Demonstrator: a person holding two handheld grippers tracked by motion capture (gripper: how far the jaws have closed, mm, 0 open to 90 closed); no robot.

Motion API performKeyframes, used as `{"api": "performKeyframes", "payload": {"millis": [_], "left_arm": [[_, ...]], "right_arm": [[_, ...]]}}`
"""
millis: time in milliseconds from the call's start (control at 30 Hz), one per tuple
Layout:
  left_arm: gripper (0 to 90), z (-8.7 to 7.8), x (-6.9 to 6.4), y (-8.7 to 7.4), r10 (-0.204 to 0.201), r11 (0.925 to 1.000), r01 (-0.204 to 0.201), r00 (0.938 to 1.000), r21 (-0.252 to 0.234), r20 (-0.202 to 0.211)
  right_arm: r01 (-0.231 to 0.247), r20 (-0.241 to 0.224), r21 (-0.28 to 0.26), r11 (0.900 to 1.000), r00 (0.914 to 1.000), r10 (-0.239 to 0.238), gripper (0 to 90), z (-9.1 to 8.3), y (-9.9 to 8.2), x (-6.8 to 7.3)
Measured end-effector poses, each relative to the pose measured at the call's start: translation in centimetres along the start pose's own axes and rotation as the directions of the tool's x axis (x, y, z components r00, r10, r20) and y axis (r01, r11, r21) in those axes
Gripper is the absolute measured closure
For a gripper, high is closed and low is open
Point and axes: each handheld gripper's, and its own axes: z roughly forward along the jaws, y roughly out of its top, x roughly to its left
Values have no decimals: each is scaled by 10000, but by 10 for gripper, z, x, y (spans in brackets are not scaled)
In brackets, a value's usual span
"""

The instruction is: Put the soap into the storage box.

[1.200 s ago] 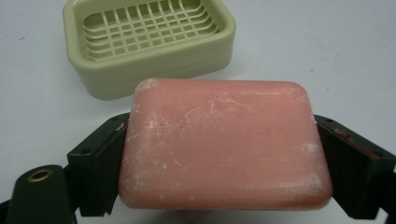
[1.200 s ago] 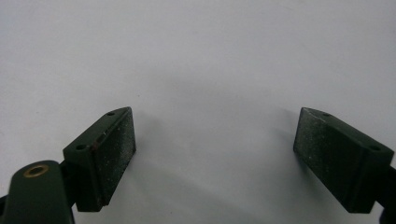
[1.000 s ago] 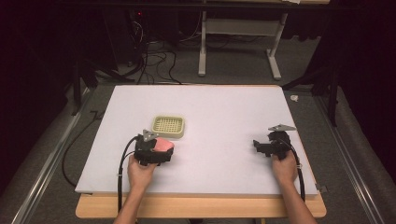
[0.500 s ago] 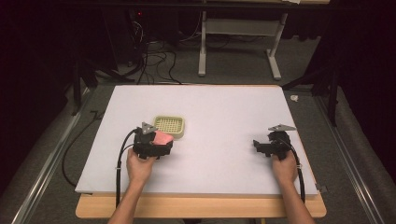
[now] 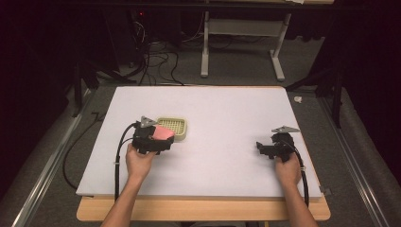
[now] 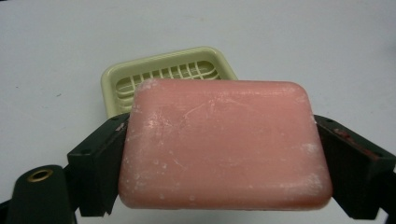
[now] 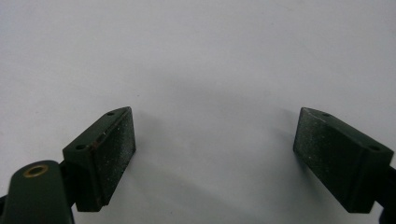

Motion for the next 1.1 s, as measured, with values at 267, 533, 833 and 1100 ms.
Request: {"api": "performKeyframes", "payload": {"millis": [267, 533, 833, 1100], "left_arm": [[138, 2, 4, 12, 72, 10000, -72, 9999, -11, -85], [138, 20, 2, 32, -248, 9996, 251, 9995, 111, -197], [138, 38, -1, 46, -321, 9982, 340, 9987, 486, -397], [138, 56, -2, 51, -393, 9955, 454, 9965, 835, -733]], "right_arm": [[1, 22, 8, 10000, 10000, -1, 134, 0, 0, 0], [9, 28, 6, 10000, 10000, -9, 135, 0, 0, 0], [15, 30, 4, 10000, 10000, -15, 135, 0, 0, 0], [1, 33, 7, 10000, 10000, -1, 135, 0, 0, 1]]}}
